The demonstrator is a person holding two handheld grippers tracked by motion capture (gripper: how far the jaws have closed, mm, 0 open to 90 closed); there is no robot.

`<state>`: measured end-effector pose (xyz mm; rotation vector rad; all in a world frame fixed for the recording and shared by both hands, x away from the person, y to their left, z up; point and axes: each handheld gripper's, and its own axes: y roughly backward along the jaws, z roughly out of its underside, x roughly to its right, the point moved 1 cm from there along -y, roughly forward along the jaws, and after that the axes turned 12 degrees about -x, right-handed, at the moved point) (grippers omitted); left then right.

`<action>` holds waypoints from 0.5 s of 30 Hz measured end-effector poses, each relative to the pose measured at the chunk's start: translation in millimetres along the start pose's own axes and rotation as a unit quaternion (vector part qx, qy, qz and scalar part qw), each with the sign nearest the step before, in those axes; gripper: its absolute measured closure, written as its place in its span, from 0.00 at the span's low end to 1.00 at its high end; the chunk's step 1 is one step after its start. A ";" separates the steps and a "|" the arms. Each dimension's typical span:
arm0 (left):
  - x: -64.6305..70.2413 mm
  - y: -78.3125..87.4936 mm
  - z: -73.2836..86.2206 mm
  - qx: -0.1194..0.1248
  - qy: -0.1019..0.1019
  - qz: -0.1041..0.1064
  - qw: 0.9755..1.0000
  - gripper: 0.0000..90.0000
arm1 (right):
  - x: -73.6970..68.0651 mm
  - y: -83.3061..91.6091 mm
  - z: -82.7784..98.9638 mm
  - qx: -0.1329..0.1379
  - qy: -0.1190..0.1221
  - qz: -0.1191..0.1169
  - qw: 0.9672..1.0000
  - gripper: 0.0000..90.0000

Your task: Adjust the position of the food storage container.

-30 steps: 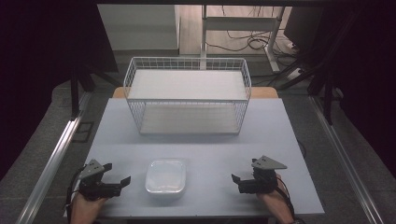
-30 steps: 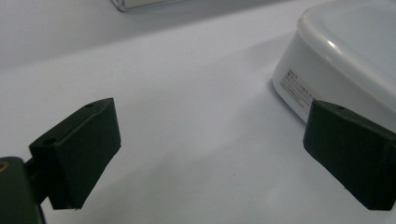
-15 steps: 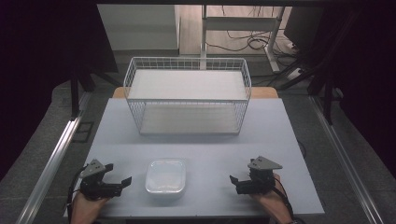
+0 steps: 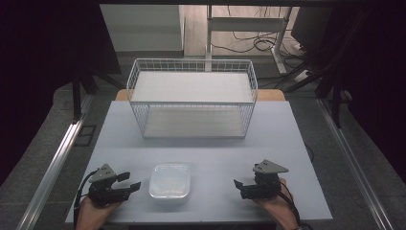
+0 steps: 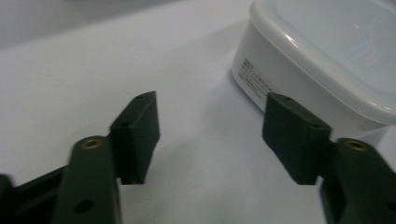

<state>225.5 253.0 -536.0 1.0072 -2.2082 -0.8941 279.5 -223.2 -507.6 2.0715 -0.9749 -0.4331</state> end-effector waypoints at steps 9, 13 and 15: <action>17.9 -11.7 -9.9 -0.023 -0.016 0.044 0.999 0.65 | -8.9 0.3 -4.5 0.000 0.013 -0.015 1.000 0.15; 25.2 -16.8 -14.5 -0.032 -0.021 0.052 0.998 0.81 | -12.2 0.1 -6.1 -0.004 0.017 -0.029 0.999 0.19; 26.3 -17.8 -15.8 -0.032 -0.021 0.054 0.998 0.88 | -13.7 -0.8 -6.7 -0.011 0.018 -0.035 0.999 0.21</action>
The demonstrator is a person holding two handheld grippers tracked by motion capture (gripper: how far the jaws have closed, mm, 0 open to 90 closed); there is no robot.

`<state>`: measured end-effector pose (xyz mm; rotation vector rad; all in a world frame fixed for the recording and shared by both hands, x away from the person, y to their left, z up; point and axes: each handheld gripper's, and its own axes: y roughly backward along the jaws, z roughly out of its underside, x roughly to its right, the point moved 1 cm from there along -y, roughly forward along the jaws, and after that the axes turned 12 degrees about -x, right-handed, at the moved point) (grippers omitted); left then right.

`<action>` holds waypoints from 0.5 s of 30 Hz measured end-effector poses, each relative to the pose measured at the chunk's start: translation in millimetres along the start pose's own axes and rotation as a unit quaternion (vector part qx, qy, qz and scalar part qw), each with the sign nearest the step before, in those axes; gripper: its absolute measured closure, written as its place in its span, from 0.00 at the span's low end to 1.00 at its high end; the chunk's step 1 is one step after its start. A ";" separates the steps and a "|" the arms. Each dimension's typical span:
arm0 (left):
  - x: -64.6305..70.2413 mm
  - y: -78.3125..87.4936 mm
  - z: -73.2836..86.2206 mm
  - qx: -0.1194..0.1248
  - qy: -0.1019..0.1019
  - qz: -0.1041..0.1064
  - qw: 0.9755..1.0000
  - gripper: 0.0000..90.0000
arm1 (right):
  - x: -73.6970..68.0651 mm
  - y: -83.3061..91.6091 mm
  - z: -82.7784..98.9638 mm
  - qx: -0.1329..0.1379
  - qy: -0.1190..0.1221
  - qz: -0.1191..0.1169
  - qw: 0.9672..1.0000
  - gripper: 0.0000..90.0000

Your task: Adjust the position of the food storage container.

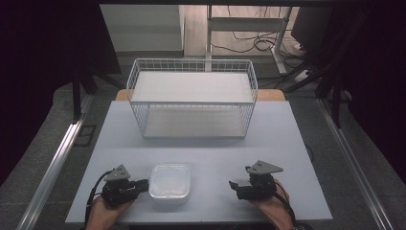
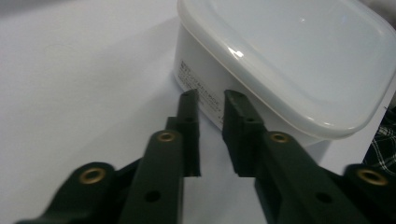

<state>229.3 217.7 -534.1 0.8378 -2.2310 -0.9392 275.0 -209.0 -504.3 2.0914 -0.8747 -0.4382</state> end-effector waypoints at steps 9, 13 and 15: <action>10.0 -11.2 -13.3 0.000 0.002 0.024 1.000 1.00 | -11.7 0.0 -6.9 -0.001 0.012 -0.039 0.999 0.44; 19.4 -19.9 -21.2 -0.004 -0.009 0.042 0.999 1.00 | -16.3 0.0 -9.5 -0.011 0.033 -0.051 0.998 0.64; 23.8 -24.1 -24.7 -0.005 -0.013 0.051 0.999 1.00 | -18.2 -2.0 -9.8 -0.018 0.040 -0.056 0.997 0.69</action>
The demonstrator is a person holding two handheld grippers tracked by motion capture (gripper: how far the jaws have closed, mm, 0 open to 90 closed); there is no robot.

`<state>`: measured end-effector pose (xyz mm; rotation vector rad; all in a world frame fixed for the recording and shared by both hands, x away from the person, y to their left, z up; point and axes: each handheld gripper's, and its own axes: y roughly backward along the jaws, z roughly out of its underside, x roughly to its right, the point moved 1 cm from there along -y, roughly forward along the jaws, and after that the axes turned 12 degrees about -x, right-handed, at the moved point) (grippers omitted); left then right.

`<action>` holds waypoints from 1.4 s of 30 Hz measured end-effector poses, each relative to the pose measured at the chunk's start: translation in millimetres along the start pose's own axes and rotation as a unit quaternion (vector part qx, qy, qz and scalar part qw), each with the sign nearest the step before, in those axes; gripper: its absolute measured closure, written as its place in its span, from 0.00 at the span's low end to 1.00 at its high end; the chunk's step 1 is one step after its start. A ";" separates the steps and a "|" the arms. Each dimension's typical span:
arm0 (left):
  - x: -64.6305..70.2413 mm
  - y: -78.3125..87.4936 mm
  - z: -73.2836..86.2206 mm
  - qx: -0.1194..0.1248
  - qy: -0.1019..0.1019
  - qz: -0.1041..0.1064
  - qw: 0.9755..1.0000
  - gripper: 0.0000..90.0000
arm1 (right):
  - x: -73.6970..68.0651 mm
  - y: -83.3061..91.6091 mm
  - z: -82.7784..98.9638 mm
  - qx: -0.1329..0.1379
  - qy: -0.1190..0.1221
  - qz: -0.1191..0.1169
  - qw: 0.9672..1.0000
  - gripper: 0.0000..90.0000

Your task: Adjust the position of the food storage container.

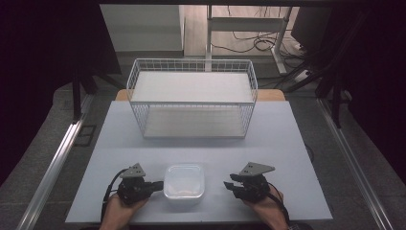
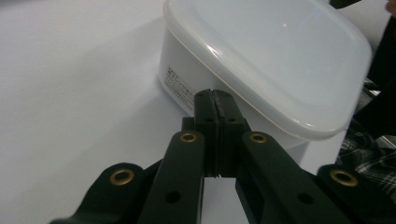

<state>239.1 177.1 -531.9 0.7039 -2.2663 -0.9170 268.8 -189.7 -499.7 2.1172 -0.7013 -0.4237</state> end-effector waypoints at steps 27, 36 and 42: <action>4.9 0.6 -5.4 0.014 -0.029 -0.063 0.998 0.37 | 6.4 -1.1 8.1 -0.006 -0.004 0.008 1.000 0.42; 4.1 2.5 2.6 0.005 -0.041 -0.066 0.997 0.07 | 9.6 -5.4 10.2 0.007 -0.007 0.021 1.000 0.14; 4.5 1.2 3.4 0.009 -0.050 -0.070 0.996 0.04 | 13.0 -6.8 12.1 0.007 -0.017 0.016 1.000 0.10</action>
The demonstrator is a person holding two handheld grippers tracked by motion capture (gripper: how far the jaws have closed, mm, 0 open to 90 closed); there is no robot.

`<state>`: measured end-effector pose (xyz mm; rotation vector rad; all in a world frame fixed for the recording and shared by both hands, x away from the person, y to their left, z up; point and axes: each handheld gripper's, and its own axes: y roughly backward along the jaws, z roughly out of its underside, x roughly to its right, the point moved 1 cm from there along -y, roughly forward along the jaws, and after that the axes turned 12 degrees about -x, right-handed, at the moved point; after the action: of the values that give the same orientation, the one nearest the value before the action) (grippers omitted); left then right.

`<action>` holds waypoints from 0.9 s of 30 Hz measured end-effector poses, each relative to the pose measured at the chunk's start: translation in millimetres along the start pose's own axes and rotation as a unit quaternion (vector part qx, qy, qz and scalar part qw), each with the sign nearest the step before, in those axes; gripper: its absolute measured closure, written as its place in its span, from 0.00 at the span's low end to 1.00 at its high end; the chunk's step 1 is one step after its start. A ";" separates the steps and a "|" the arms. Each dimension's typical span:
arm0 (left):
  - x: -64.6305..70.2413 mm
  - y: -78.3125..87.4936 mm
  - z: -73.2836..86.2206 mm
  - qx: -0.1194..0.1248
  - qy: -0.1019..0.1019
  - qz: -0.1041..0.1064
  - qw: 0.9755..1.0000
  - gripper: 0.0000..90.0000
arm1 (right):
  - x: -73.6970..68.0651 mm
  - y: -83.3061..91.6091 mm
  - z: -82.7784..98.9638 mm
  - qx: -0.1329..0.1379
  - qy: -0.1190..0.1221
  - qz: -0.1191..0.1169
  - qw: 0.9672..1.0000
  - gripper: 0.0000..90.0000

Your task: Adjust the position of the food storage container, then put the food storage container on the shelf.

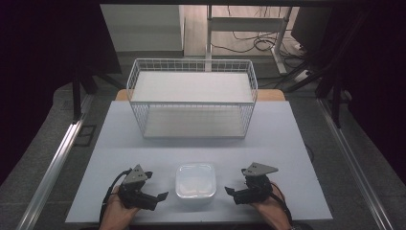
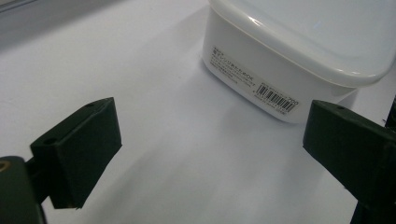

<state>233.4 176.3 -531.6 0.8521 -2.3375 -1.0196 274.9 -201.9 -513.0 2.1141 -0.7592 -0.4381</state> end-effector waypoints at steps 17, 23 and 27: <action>2.3 2.0 -10.3 0.007 0.014 0.034 0.999 0.05 | -7.3 8.1 -12.3 0.022 -0.004 -0.046 0.999 0.09; 7.2 2.1 -20.9 0.012 0.015 0.055 0.998 0.06 | -9.0 10.7 -21.4 0.019 -0.015 -0.084 0.996 0.09; 9.3 1.6 -29.3 0.017 0.015 0.065 0.998 0.07 | -15.1 10.7 -31.0 0.018 -0.008 -0.085 0.996 0.07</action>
<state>244.1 156.5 -510.5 0.7125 -2.3566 -0.9089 276.3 -178.8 -485.3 2.2202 -0.6034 -0.5368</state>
